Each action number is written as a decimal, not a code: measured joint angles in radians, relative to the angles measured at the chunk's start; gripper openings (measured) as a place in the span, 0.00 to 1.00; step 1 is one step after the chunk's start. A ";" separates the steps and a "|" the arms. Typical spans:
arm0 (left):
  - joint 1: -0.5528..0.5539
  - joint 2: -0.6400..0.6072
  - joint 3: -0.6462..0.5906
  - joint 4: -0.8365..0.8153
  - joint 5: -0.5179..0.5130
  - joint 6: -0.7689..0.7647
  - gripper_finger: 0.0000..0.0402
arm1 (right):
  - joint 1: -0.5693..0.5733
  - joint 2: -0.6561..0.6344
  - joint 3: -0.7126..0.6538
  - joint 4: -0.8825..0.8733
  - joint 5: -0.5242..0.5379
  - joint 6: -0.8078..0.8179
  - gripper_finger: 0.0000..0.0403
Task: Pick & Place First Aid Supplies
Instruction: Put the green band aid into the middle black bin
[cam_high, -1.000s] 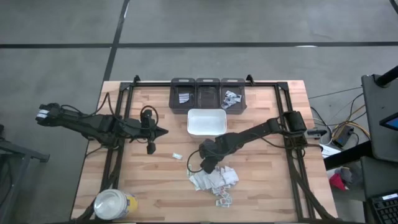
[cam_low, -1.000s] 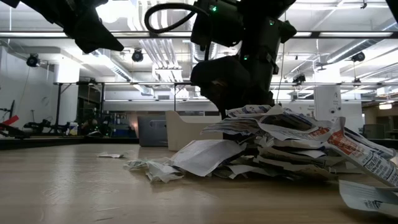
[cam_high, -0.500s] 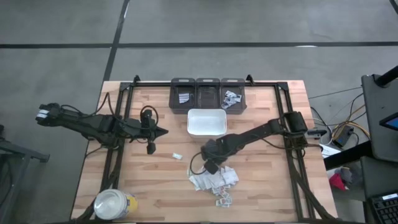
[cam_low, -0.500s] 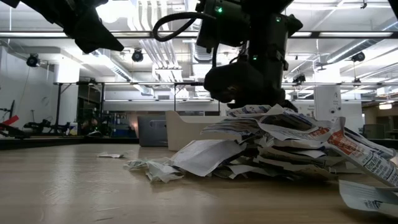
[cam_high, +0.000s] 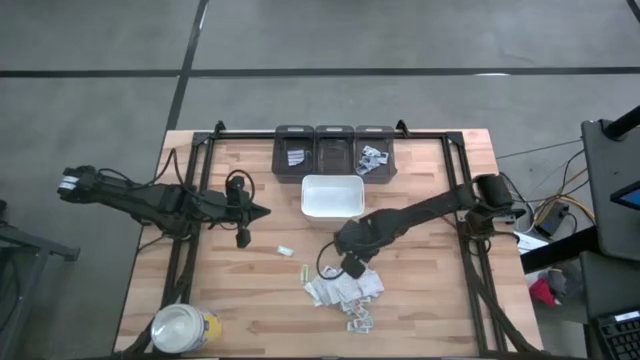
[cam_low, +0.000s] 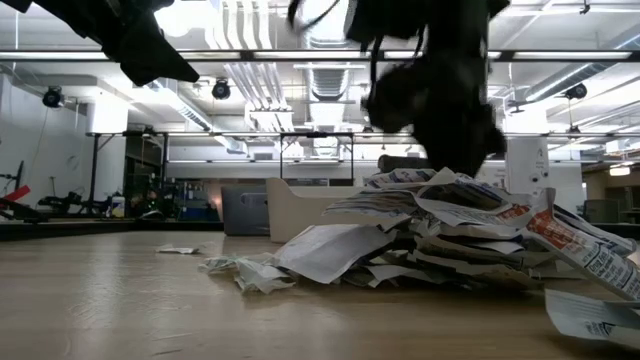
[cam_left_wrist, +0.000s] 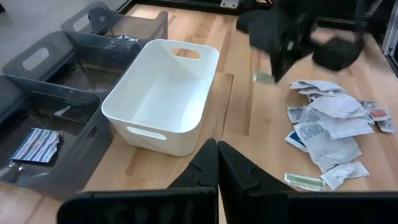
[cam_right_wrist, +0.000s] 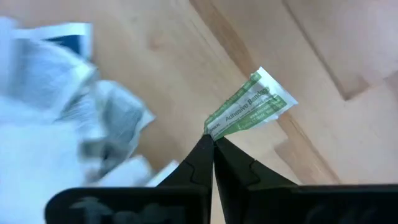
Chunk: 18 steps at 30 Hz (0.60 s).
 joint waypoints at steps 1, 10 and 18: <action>0.000 0.000 0.000 0.000 0.000 0.000 0.00 | 0.000 -0.022 0.001 -0.004 -0.005 -0.013 0.02; 0.000 0.000 0.000 0.001 0.000 0.000 0.00 | 0.001 -0.238 0.002 0.061 -0.012 -0.234 0.02; 0.000 0.003 0.000 0.029 0.000 0.007 0.00 | -0.018 -0.373 0.003 0.304 0.186 -0.544 0.02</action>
